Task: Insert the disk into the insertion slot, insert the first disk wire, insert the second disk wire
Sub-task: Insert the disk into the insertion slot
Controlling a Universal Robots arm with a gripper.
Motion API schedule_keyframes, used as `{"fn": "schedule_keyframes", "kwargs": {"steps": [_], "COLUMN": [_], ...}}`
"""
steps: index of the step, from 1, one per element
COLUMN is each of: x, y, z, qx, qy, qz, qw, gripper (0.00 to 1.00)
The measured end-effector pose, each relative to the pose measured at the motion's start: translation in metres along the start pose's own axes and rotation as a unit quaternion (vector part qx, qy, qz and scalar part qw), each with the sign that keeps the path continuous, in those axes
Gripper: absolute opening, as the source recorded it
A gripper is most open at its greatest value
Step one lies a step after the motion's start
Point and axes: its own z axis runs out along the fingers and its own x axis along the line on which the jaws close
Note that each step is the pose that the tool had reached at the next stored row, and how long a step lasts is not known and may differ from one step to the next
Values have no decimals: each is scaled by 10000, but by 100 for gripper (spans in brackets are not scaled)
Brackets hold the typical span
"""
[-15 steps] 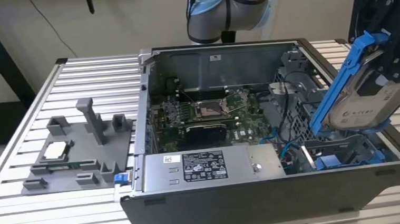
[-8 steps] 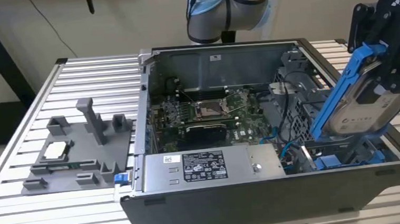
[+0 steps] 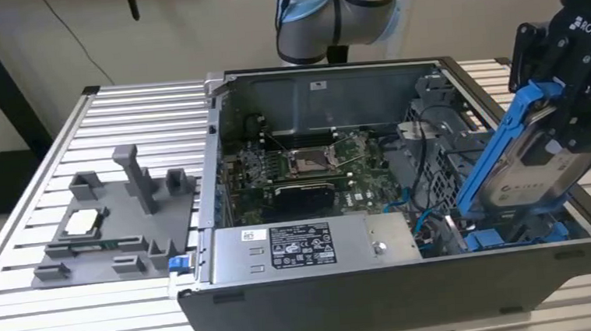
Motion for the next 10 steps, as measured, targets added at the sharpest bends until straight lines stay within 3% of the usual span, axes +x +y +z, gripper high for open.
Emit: {"fn": "schedule_keyframes", "kwargs": {"steps": [10], "x": [-1], "y": [-18], "z": [181], "qx": [0], "qy": [0], "qz": [-2], "qw": [10000], "gripper": [33]}}
